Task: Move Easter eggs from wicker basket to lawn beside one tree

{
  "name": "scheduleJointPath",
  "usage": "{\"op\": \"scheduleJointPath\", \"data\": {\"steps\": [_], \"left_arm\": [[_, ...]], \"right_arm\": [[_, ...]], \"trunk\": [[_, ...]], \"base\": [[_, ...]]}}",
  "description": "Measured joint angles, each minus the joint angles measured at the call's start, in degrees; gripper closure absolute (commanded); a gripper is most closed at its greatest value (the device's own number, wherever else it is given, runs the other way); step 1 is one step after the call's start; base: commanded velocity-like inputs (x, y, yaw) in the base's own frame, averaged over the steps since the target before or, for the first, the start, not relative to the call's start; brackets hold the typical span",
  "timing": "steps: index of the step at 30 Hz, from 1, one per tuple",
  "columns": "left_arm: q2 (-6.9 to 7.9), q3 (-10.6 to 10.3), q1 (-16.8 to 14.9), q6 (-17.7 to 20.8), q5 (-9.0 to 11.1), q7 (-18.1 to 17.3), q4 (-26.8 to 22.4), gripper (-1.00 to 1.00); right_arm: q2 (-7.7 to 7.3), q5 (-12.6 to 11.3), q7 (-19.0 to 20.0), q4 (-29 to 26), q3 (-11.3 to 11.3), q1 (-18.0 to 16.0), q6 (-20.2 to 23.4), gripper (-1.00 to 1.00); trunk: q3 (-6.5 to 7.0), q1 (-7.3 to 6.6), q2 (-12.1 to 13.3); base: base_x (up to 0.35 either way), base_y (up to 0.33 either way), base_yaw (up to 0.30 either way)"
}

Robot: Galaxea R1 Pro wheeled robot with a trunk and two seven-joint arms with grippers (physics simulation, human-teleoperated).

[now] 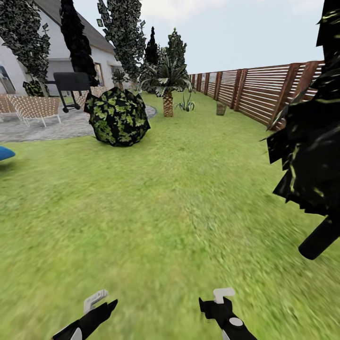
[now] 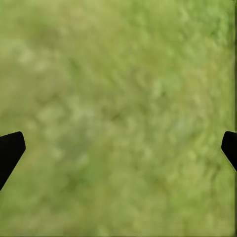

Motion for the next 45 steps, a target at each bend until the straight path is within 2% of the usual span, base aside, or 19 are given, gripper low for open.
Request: {"op": "scheduleJointPath", "data": {"steps": [45], "left_arm": [[0.09,0.05,0.00,-0.02,0.00,0.00,-0.01,-1.00]], "right_arm": [[-0.03,0.00,0.04,0.01,0.00,0.00,0.00,-1.00]], "trunk": [[0.00,0.00,0.00]], "base": [[0.314,-0.104,0.000]]}}
